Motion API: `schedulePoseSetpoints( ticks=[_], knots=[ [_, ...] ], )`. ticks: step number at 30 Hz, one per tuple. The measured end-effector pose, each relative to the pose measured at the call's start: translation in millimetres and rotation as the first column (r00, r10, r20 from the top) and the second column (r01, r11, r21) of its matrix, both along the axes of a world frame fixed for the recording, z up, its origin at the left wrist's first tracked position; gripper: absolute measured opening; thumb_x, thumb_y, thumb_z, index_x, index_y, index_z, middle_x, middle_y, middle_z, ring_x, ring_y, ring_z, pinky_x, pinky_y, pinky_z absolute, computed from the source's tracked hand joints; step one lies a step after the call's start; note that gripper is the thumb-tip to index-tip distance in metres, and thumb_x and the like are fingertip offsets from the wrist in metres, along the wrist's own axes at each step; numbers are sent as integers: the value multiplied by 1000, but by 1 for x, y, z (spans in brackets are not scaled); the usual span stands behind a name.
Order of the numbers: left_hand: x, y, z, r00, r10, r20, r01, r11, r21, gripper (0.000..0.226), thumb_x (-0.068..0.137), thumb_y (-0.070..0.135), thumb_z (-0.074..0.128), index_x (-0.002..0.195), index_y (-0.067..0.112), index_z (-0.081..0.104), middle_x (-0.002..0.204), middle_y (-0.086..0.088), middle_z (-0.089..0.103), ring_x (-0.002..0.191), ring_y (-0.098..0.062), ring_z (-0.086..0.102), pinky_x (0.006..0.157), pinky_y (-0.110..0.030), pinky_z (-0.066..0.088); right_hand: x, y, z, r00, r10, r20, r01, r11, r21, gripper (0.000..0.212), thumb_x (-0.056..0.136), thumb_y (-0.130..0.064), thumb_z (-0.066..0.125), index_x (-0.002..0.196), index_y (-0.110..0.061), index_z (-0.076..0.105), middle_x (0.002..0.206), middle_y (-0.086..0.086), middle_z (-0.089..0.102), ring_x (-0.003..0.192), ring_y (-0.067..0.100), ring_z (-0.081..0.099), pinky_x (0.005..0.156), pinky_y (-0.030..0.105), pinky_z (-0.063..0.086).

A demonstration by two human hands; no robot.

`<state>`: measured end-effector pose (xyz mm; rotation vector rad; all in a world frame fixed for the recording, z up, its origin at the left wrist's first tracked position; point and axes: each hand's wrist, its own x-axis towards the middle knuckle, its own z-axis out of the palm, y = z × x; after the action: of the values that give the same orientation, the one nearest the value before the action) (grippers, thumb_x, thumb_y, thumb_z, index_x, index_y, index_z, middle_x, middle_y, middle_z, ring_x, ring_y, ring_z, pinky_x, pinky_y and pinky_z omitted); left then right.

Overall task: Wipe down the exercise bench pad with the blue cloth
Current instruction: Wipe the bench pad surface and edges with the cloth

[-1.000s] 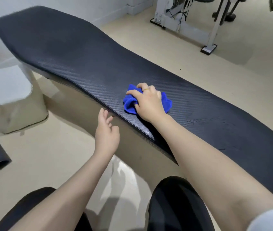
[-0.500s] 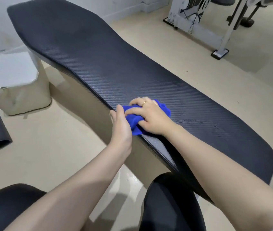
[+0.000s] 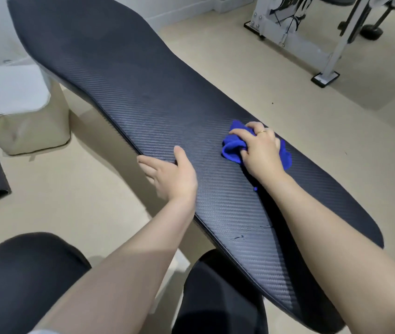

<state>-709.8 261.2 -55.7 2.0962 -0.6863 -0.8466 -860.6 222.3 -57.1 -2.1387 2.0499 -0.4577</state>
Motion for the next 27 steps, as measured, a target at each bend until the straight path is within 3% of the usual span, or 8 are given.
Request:
schedulePoseSetpoints(
  ticks=[4,8,10,15,19,23,27],
  knots=[
    [-1,-3,-2,998,11,56,-11,1000,10,86,92,49,41,150,4,-4,160,-6,5,145,-26,18,108,-42,30,-7,-11,2,994,-101,48,101,995,-8,44,83,-8,48,120,-29,58,134,9,43,113,34,40,96,40,28],
    [-1,-2,-4,996,7,92,-8,1000,17,86,91,47,43,150,3,-2,160,-6,7,144,-27,20,107,-42,30,9,57,-2,992,69,104,-64,997,-48,44,74,-4,57,113,-25,62,124,12,49,104,34,44,88,41,31],
    [0,-2,-6,996,9,92,-11,1000,17,84,92,45,43,150,3,-2,160,-7,7,144,-28,19,108,-42,30,1,52,1,987,121,105,-120,993,-15,44,76,-3,56,114,-25,63,125,10,49,107,33,42,87,39,29],
    [1,-3,-9,996,13,88,-13,1000,3,80,93,39,41,150,4,-3,160,-6,6,144,-27,18,108,-41,29,-23,-30,-5,989,-129,75,132,990,-48,45,82,-6,44,115,-32,60,127,6,47,111,33,40,94,38,27],
    [0,-2,-7,997,9,83,-11,1000,17,79,94,38,39,150,4,-5,160,-6,4,144,-26,18,107,-40,29,-15,-26,-2,957,-250,145,256,967,-19,45,82,-8,44,114,-34,61,122,6,49,112,31,42,95,38,28],
    [0,-1,-2,998,-7,55,5,1000,30,80,94,38,39,150,3,-6,160,-7,5,143,-27,19,105,-42,32,24,53,2,985,-40,165,41,999,-3,42,79,-8,53,112,-33,64,117,6,49,103,28,43,85,32,26],
    [4,2,-5,1000,-22,-17,22,999,-33,76,94,31,40,150,2,-4,160,-8,5,143,-31,18,109,-40,28,35,100,10,964,235,125,-245,967,71,47,80,-4,53,116,-33,62,123,4,47,102,25,41,84,30,21]
  ],
)
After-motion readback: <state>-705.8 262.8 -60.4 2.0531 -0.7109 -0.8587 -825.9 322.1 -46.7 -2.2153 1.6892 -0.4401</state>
